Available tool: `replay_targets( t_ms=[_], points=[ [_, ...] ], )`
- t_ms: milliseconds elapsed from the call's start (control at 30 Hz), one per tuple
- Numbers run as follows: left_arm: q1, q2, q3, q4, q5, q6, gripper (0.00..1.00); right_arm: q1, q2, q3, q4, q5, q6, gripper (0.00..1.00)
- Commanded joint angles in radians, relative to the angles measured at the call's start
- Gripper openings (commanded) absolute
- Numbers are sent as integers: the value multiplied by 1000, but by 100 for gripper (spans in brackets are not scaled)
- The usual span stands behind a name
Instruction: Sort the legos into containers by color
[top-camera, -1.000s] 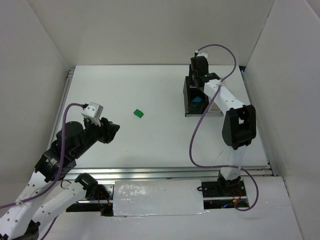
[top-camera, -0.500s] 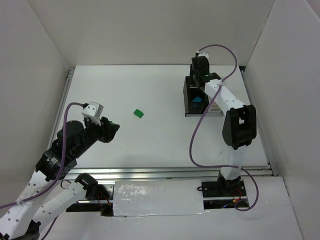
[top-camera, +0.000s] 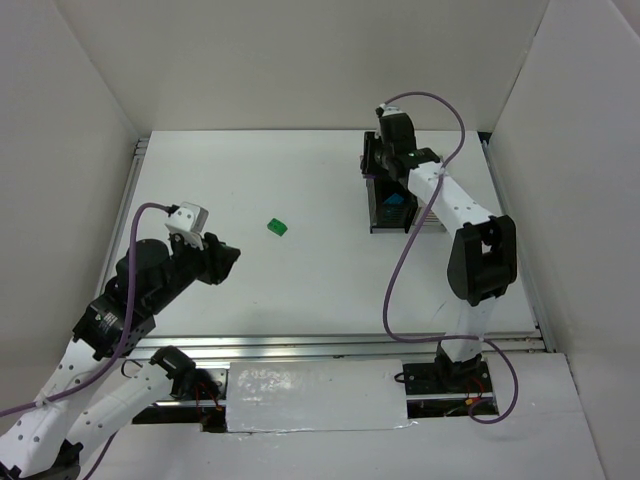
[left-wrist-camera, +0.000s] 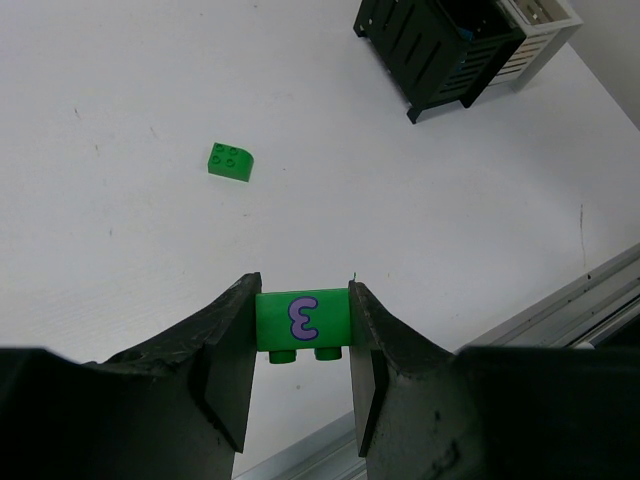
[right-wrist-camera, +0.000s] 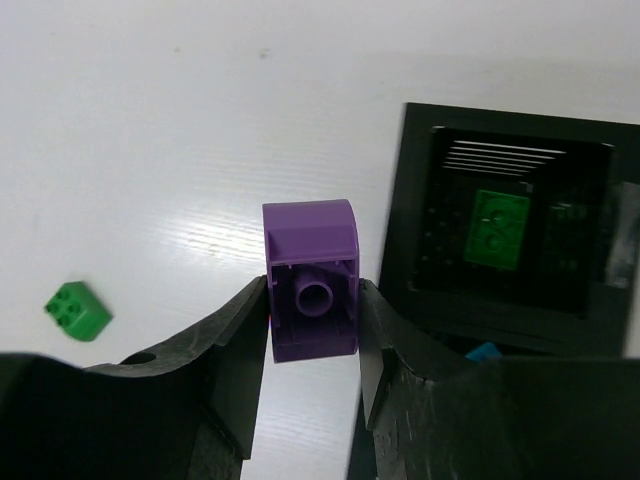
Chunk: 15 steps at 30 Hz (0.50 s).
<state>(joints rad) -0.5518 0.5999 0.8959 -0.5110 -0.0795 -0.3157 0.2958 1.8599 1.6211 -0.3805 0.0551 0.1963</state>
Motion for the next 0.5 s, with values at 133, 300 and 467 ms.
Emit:
replay_targets(
  t_ms=[133,300,467],
  points=[
    [7,0,-2,48,4,15,0,32,-21,66,19,-64,28,0],
    [7,6,-5,52,-13,12,0,34,-25,63,26,-90,31,0],
    [9,32,-2,52,-34,12,0,34,-24,75,35,-144,45,0]
  ],
)
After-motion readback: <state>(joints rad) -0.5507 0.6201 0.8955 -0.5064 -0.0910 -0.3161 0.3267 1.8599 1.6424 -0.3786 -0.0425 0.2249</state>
